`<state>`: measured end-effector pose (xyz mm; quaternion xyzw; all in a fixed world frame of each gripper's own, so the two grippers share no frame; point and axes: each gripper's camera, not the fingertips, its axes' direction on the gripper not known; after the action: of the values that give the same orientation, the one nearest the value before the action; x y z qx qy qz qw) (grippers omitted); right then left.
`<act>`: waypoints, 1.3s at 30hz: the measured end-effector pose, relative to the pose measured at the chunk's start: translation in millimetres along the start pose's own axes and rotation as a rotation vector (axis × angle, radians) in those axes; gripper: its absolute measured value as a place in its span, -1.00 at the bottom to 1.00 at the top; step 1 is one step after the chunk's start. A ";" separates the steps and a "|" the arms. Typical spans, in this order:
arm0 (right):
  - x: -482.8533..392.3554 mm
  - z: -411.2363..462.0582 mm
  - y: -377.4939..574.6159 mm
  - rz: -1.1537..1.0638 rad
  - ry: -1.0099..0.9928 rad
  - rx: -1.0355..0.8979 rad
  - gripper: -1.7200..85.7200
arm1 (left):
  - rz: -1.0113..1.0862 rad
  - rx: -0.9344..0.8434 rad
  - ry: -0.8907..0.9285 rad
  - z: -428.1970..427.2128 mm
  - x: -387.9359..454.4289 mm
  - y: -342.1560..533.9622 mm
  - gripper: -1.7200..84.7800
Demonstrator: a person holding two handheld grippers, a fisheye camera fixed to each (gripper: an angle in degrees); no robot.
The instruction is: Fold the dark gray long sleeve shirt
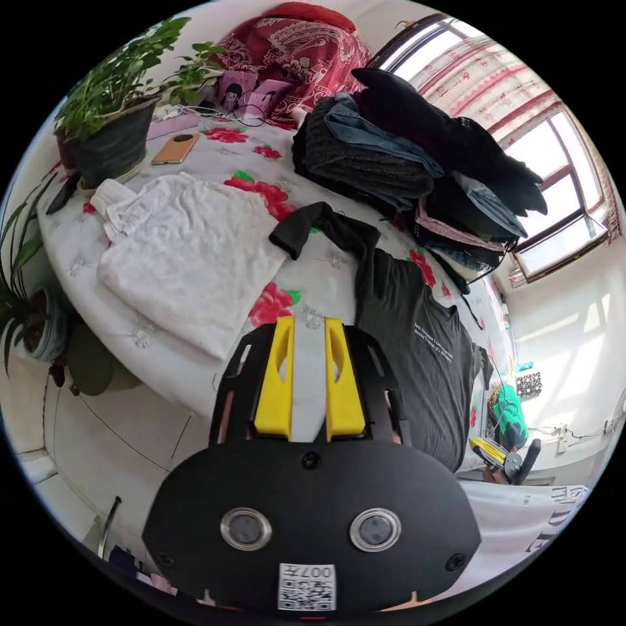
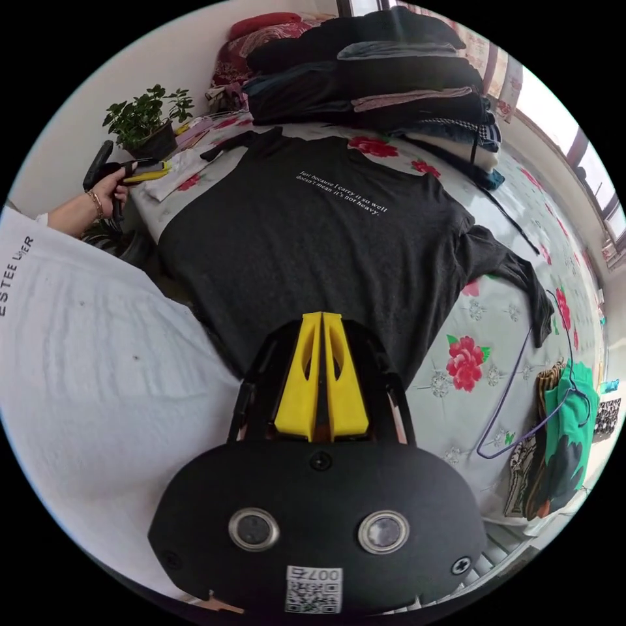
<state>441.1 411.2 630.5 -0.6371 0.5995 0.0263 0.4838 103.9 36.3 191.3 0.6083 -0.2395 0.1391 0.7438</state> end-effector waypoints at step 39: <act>7.9 -41.0 -84.5 0.168 -0.026 0.048 -0.97 | 0.509 0.301 0.430 -167.9 63.6 -230.2 -0.94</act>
<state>487.6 363.0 696.7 -0.5722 0.6451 0.0607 0.5028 303.9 143.2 7.3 0.5887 -0.1980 0.4782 0.6209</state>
